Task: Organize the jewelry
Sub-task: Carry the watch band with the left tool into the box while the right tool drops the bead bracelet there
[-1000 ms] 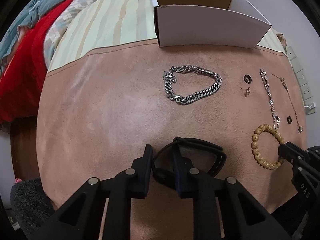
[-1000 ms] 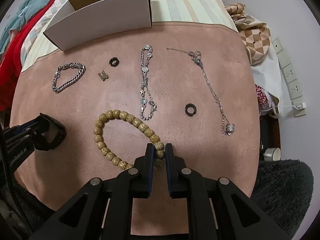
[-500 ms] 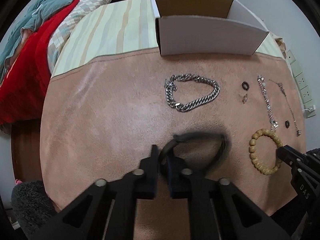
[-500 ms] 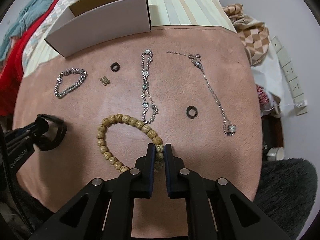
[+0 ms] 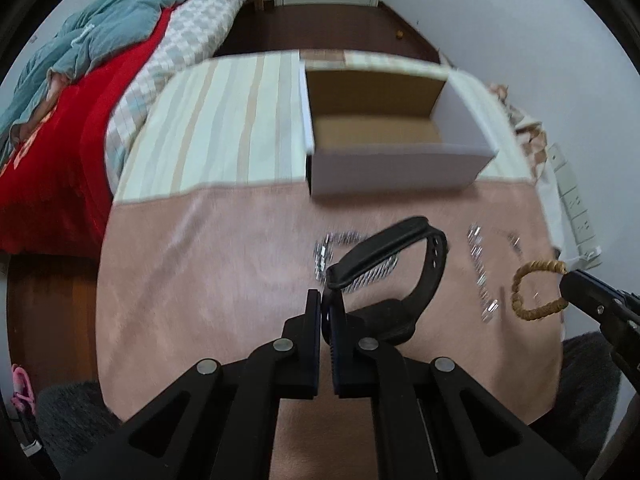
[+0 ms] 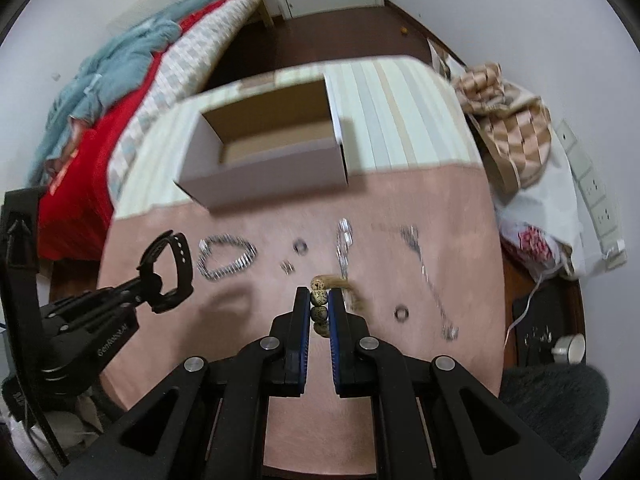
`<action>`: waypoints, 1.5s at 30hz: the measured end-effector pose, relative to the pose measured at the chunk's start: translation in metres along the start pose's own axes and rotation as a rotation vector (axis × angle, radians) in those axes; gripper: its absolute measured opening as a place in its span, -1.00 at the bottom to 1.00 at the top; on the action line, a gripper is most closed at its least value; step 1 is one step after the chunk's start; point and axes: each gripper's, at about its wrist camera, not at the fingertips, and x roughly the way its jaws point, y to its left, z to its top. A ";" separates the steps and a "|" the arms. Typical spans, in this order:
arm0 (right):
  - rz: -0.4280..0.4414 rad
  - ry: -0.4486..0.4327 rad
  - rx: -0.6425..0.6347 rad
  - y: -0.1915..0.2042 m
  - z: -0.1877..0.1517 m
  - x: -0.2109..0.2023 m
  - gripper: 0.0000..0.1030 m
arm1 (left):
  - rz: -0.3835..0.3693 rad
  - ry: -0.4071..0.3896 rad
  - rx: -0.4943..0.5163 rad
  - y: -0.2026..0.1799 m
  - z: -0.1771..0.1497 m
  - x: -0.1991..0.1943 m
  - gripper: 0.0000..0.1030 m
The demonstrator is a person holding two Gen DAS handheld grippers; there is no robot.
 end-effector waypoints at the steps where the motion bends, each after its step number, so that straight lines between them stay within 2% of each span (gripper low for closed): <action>1: 0.009 -0.014 -0.003 0.000 0.008 -0.006 -0.82 | -0.009 -0.015 -0.001 0.000 0.008 -0.007 -0.97; 6: 0.047 -0.091 -0.038 0.007 0.061 -0.034 -0.82 | -0.043 -0.084 -0.004 -0.002 0.056 -0.027 -0.97; 10: 0.065 -0.146 -0.076 0.018 0.114 -0.041 -0.82 | -0.056 -0.103 -0.005 -0.001 0.101 -0.025 -0.97; 13: 0.068 -0.143 -0.099 0.027 0.147 -0.027 -0.82 | -0.066 -0.083 -0.013 0.001 0.127 -0.008 -0.97; 17: 0.047 -0.107 -0.114 0.035 0.180 0.009 -0.82 | -0.049 -0.009 -0.002 0.005 0.152 0.032 -0.97; 20: 0.054 -0.057 -0.105 0.033 0.192 0.038 -0.82 | -0.044 0.065 0.006 0.007 0.159 0.064 -0.97; 25: 0.075 0.003 -0.085 0.028 0.197 0.074 -0.82 | -0.041 0.140 0.018 0.004 0.165 0.096 -0.97; 30: 0.094 0.047 -0.091 0.031 0.199 0.097 -0.82 | -0.026 0.147 0.035 0.001 0.175 0.105 -0.96; 35: 0.122 0.083 -0.104 0.033 0.202 0.106 -0.81 | -0.021 0.130 0.011 0.002 0.181 0.094 -0.81; 39: 0.086 0.098 -0.127 0.034 0.200 0.109 -0.79 | 0.020 0.090 0.008 0.002 0.183 0.080 -0.76; 40: 0.072 0.098 -0.126 0.033 0.200 0.108 -0.69 | 0.030 0.075 0.005 0.003 0.183 0.076 -0.57; 41: 0.062 0.099 -0.123 0.032 0.199 0.108 -0.46 | 0.033 0.058 0.003 0.003 0.183 0.071 -0.06; 42: 0.054 0.100 -0.119 0.030 0.197 0.107 -0.31 | 0.046 0.048 0.003 0.004 0.183 0.068 0.27; 43: 0.040 0.099 -0.118 0.028 0.196 0.106 -0.03 | 0.060 0.029 -0.001 0.006 0.182 0.063 0.66; 44: 0.026 0.096 -0.118 0.026 0.194 0.105 0.16 | 0.067 0.005 -0.004 0.007 0.180 0.057 0.68; 45: 0.010 0.092 -0.121 0.025 0.190 0.103 0.21 | 0.080 -0.006 -0.004 0.008 0.179 0.054 0.68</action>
